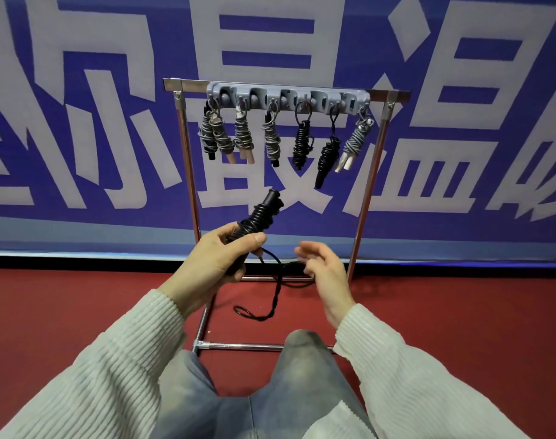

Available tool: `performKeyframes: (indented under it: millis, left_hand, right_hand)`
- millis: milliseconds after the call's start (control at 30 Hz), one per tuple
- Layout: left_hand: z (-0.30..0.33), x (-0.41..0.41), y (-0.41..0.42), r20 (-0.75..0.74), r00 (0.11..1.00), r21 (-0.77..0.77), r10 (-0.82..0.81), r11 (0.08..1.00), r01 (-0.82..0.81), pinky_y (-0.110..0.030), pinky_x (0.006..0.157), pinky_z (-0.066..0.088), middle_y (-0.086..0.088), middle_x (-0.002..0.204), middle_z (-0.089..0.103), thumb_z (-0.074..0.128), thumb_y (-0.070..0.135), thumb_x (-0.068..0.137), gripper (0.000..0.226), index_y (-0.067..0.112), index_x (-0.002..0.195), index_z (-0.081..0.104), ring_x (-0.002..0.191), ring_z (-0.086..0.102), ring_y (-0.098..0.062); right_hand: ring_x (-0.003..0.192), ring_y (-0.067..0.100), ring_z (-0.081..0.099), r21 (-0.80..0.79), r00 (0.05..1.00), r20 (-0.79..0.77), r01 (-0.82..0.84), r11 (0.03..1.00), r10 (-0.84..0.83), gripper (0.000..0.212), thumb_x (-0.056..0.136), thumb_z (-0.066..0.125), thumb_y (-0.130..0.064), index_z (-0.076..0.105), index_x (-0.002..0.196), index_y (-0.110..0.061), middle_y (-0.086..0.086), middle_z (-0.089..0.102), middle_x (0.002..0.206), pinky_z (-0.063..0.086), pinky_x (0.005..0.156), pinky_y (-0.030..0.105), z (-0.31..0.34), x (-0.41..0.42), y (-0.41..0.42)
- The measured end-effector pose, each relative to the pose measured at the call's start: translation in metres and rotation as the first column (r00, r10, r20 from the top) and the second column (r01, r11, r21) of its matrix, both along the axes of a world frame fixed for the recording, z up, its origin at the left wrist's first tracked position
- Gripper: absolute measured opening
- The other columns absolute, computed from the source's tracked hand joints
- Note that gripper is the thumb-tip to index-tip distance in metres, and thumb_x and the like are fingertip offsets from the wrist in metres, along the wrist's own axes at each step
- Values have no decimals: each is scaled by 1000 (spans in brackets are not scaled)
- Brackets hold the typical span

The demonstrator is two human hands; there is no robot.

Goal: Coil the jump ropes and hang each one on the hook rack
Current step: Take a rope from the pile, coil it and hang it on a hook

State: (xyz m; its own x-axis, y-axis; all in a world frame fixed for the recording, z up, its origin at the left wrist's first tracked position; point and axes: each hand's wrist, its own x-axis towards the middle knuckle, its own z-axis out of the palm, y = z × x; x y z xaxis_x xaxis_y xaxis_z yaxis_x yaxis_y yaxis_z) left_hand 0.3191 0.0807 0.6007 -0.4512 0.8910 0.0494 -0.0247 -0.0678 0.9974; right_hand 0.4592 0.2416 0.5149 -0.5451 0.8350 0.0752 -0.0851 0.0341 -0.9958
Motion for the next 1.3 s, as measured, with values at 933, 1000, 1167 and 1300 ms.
performKeyframes:
  millis: [933, 1000, 1167, 1300]
  left_hand:
    - [22, -6, 4, 355, 931, 86, -83, 995, 56, -14, 42, 28, 0, 85, 62, 70, 43, 82, 40, 16, 111, 65, 41, 33, -4]
    - [20, -7, 5, 347, 935, 70, -72, 996, 51, -14, 42, 28, 0, 85, 62, 70, 43, 82, 42, 16, 114, 64, 41, 33, -4]
    - [17, -11, 3, 324, 944, 58, -65, 997, 49, -15, 44, 27, 0, 86, 62, 69, 43, 84, 41, 17, 114, 64, 42, 32, -4]
    - [15, -12, 1, 287, 954, 58, -82, 996, 68, -18, 48, 24, -1, 86, 64, 68, 42, 84, 42, 16, 117, 63, 42, 32, -5]
  right_hand:
    - [72, 17, 62, -572, 755, -367, -644, 508, 544, 41, 102, 48, -44, 69, 113, -11, 10, 73, 100, 44, 66, 27, 19, -30, -45]
    - [63, 11, 53, -563, 746, -325, -646, 515, 581, 36, 101, 49, -39, 72, 110, -13, 3, 70, 87, 35, 63, 24, 17, -30, -46]
    - [60, 10, 41, -617, 756, -376, -635, 465, 535, 16, 90, 59, -28, 69, 85, -16, -4, 46, 70, 35, 60, 22, 17, -28, -40]
    - [67, 13, 53, -592, 710, -334, -670, 448, 620, 34, 98, 49, -33, 73, 109, -11, 8, 71, 95, 41, 61, 23, 15, -20, -35]
